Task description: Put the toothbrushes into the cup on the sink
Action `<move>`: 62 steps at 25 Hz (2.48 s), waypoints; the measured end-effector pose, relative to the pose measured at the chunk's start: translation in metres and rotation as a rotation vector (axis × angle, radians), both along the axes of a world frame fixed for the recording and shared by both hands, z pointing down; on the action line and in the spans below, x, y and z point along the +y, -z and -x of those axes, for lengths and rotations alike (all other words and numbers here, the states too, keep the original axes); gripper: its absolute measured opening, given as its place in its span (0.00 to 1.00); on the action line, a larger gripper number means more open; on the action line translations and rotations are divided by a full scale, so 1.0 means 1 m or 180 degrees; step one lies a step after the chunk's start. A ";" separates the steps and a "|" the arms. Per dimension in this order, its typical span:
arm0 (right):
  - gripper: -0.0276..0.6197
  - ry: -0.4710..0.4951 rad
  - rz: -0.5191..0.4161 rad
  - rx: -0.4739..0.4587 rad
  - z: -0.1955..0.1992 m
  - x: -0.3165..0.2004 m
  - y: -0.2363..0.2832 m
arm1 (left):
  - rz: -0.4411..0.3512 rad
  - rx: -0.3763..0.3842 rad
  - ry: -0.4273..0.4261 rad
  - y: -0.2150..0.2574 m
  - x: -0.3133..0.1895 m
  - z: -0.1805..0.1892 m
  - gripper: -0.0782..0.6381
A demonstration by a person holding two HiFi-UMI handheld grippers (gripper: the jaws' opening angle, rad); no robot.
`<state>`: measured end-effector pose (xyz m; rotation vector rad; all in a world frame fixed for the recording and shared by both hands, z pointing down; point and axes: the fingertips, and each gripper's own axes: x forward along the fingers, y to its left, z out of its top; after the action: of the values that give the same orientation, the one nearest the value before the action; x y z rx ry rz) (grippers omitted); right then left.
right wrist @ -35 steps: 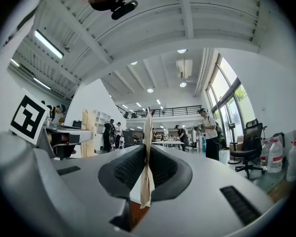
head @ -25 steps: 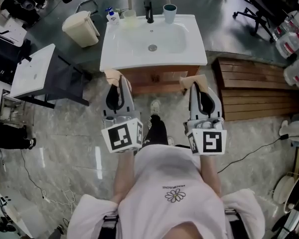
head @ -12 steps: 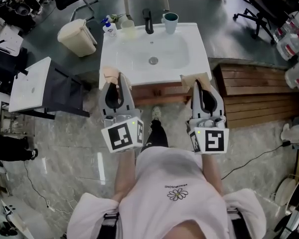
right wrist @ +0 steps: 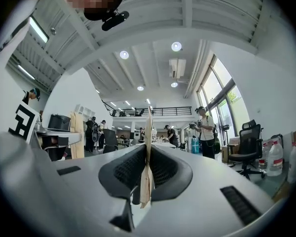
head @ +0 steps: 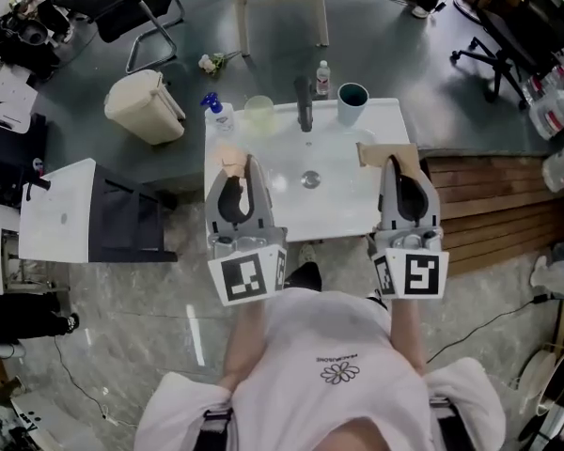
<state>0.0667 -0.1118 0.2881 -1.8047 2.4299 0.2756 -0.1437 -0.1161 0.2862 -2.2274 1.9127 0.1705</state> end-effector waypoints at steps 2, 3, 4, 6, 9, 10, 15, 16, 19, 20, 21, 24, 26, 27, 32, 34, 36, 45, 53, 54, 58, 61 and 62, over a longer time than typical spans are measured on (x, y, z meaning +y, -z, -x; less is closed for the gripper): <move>0.08 -0.0043 0.0015 -0.0008 0.010 -0.029 0.005 | 0.0048 0.0003 -0.0105 0.003 -0.034 0.007 0.18; 0.08 -0.0070 0.0030 -0.0017 0.013 -0.041 0.007 | 0.0058 0.0006 -0.0140 0.004 -0.048 0.010 0.18; 0.08 -0.0097 0.0046 -0.0020 0.016 -0.052 0.008 | 0.0064 0.0009 -0.0165 0.005 -0.062 0.012 0.18; 0.08 -0.0139 0.0076 0.0001 0.017 -0.071 0.009 | 0.0076 0.0034 -0.0199 0.007 -0.084 0.014 0.18; 0.08 -0.0156 0.0134 0.0049 0.013 -0.092 0.007 | 0.0108 0.0082 -0.0204 0.005 -0.105 0.011 0.18; 0.08 -0.0145 0.0151 0.0052 0.010 -0.099 0.006 | 0.0118 0.0086 -0.0191 0.004 -0.111 0.009 0.18; 0.08 -0.0013 0.0096 0.0051 0.006 -0.124 0.006 | 0.0169 0.0094 -0.0045 -0.003 -0.127 0.004 0.18; 0.08 0.0031 0.0075 0.0066 0.007 -0.128 0.006 | 0.0152 0.0076 -0.0010 -0.004 -0.129 0.005 0.18; 0.08 0.0126 0.0091 0.0109 0.011 -0.137 0.003 | 0.0098 0.0052 0.0096 -0.004 -0.129 0.009 0.18; 0.08 0.0154 0.0102 0.0111 0.012 -0.139 0.003 | 0.0109 0.0060 0.0140 -0.004 -0.129 0.012 0.18; 0.08 0.0178 0.0108 0.0108 0.013 -0.141 0.003 | 0.0128 0.0068 0.0181 -0.004 -0.129 0.015 0.18; 0.08 0.0208 0.0127 0.0106 0.012 -0.146 0.004 | 0.0144 0.0091 0.0235 -0.002 -0.130 0.016 0.18; 0.08 0.0221 0.0144 0.0105 0.012 -0.148 0.003 | 0.0110 0.0117 0.0226 0.000 -0.132 0.016 0.17; 0.08 0.0232 0.0147 0.0102 0.012 -0.149 0.003 | 0.0070 0.0114 0.0207 0.003 -0.134 0.016 0.17; 0.08 0.0247 0.0129 0.0108 0.010 -0.148 0.006 | -0.0129 0.0138 0.0083 0.016 -0.170 0.021 0.17; 0.08 0.0231 0.0148 0.0133 0.006 -0.146 0.005 | -0.0120 0.0182 0.0076 0.008 -0.188 0.025 0.17; 0.08 0.0208 0.0158 0.0162 0.002 -0.144 0.005 | -0.0048 0.0189 0.0071 -0.005 -0.204 0.028 0.17; 0.08 0.0044 0.0243 0.0210 -0.018 -0.142 -0.008 | 0.0456 0.0019 0.0111 -0.086 -0.250 0.029 0.17; 0.08 -0.0017 0.0297 0.0215 -0.026 -0.138 -0.011 | 0.0757 -0.0030 0.0173 -0.131 -0.257 0.029 0.17; 0.08 -0.0025 0.0299 0.0211 -0.028 -0.137 -0.012 | 0.0794 -0.0047 0.0179 -0.136 -0.257 0.028 0.17; 0.08 -0.0028 0.0311 0.0199 -0.031 -0.138 -0.012 | 0.0952 -0.0079 0.0189 -0.156 -0.255 0.026 0.17; 0.08 -0.0017 0.0322 0.0191 -0.032 -0.139 -0.013 | 0.1065 -0.0073 0.0206 -0.168 -0.256 0.024 0.18; 0.08 -0.0015 0.0327 0.0190 -0.032 -0.139 -0.013 | 0.1110 -0.0070 0.0215 -0.172 -0.256 0.024 0.17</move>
<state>0.0984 -0.2509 0.3007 -1.8694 2.5244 0.2119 -0.1680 -0.3720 0.4581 -2.3529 2.1400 -0.2137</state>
